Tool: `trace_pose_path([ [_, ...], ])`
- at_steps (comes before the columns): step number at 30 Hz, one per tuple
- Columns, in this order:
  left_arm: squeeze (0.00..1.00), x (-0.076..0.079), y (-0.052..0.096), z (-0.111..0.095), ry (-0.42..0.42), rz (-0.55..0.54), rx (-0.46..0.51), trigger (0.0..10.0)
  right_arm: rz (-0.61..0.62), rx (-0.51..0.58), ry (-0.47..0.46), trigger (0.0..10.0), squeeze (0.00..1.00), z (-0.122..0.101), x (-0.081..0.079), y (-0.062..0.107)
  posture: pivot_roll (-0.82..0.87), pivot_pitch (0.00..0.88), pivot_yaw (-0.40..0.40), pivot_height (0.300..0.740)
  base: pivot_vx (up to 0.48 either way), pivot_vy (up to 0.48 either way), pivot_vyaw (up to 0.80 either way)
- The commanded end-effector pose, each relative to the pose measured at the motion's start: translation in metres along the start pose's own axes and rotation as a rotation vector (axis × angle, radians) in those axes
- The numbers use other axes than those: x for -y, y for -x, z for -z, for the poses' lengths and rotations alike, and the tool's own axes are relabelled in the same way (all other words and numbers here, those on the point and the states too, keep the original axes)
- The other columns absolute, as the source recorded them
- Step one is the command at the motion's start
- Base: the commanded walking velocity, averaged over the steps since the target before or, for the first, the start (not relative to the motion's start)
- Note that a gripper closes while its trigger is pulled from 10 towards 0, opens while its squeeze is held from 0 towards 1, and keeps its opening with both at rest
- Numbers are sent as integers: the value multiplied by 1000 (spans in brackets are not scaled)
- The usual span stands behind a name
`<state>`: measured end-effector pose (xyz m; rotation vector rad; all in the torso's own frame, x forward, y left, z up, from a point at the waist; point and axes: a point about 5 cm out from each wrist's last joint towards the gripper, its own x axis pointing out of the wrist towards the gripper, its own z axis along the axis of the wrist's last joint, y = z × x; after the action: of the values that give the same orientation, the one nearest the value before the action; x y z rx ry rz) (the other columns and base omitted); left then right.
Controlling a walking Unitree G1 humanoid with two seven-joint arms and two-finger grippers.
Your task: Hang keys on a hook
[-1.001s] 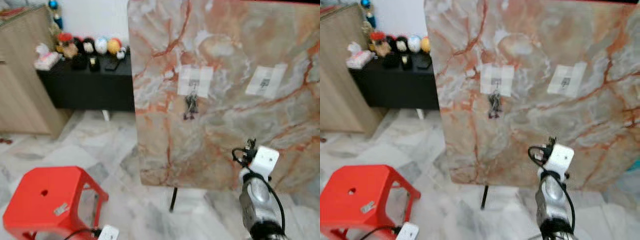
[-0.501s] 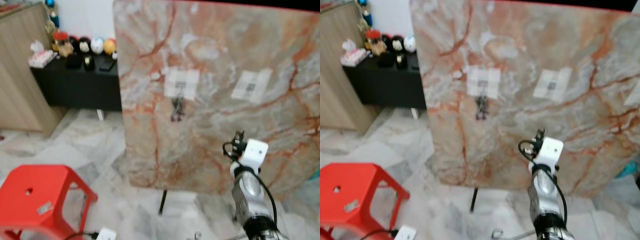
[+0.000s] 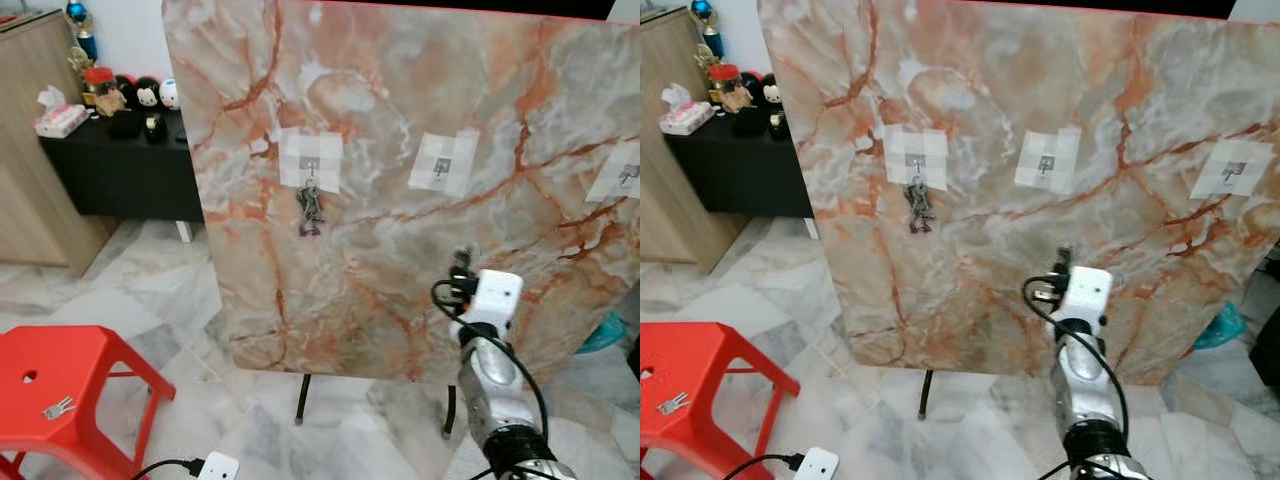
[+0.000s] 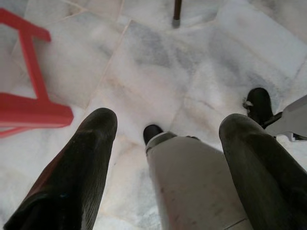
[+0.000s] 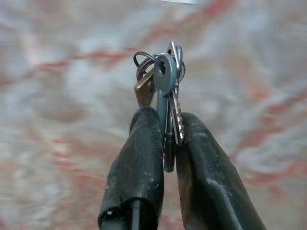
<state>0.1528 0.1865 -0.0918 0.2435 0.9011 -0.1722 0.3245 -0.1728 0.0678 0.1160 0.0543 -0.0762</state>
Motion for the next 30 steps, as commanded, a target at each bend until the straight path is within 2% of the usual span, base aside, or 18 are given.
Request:
trace_pose_path([
  [1, 0, 1, 1, 6, 2, 4, -29, 10000, -32, 45, 7, 10000, 0, -13, -4, -5, 57, 0, -74, 740, 0, 0, 0],
  [6, 0, -1, 2, 7, 38, -9, -35, 10000, -28, 37, 11, 10000, 0, -11, -3, -4, 59, 0, -73, 740, 0, 61, 0],
  [12, 0, -2, 1, 7, 28, -7, -38, 10000, -23, 32, 15, 10000, 0, -10, -1, -3, 57, 0, -72, 740, 0, 328, 0],
  [18, 0, -6, 2, 8, -14, -31, -58, 10000, -22, 32, 14, 10000, 0, -10, -1, -4, 58, 0, -72, 740, 0, 0, 0],
  [19, 0, -9, 2, 10, -15, -63, -70, 10000, -21, 31, 12, 10000, 0, -10, -1, -4, 58, 0, -72, 740, 0, 0, 0],
  [21, 0, -15, 3, 11, 5, -114, -76, 10000, -22, 29, 12, 10000, 0, -10, -2, -3, 62, 0, -73, 740, 0, 0, 0],
  [23, 0, -25, 3, 7, 59, -170, -43, 10000, -21, 29, 12, 10000, 0, -9, -2, -3, 62, 0, -73, 740, 0, 0, 0],
  [24, 0, -33, 3, 0, 118, -220, 3, 10000, -15, 28, 13, 10000, 0, -9, -1, -3, 63, 0, -72, 740, 0, 0, 0],
  [26, 0, -43, 3, -8, 161, -282, 43, 10000, -6, 29, 10, 10000, 0, -9, 1, -3, 63, 0, -71, 740, 0, 0, 0],
  [30, 0, -55, 4, -20, 268, -344, 116, 10000, -4, 30, 11, 10000, 0, -9, 1, -3, 61, 0, -69, 740, 0, 0, 0],
])
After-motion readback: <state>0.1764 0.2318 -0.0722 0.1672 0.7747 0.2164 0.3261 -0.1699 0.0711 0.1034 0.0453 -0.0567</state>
